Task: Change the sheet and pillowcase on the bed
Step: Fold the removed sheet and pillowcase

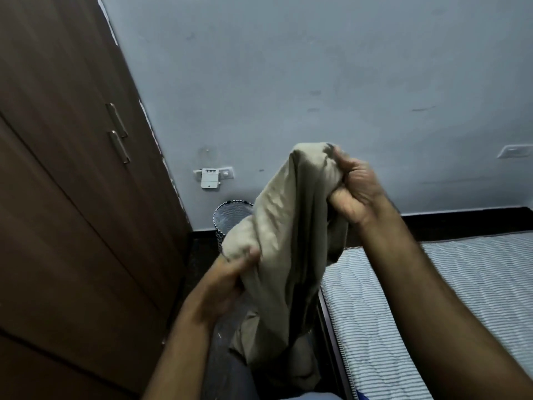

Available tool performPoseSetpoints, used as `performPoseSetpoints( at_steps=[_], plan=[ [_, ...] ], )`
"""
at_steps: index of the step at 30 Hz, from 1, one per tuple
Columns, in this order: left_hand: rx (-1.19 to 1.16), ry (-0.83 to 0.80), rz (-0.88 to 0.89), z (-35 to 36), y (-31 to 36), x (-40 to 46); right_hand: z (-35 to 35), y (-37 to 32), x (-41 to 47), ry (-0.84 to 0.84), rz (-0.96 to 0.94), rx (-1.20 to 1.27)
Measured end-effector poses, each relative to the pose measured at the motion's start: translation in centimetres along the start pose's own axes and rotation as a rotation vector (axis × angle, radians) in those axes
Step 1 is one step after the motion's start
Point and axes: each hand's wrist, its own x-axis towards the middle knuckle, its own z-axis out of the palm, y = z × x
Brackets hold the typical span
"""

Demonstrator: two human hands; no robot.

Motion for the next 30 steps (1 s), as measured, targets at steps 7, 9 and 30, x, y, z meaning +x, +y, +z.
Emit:
performPoseSetpoints(
  at_steps=[7, 9, 30],
  plan=[
    [-0.299, 0.072, 0.151, 3.2, 6.4, 1.5, -7.2, 6.1, -4.2, -0.167, 0.137, -0.36],
    [-0.291, 0.02, 0.181, 4.0, 7.3, 1.5, -7.8, 8.1, -5.9, -0.178, 0.206, -0.317],
    [0.403, -0.071, 0.004, 1.2, 0.4, -0.8, 1.5, 1.1, -4.1, -0.035, -0.035, -0.002]
  ],
)
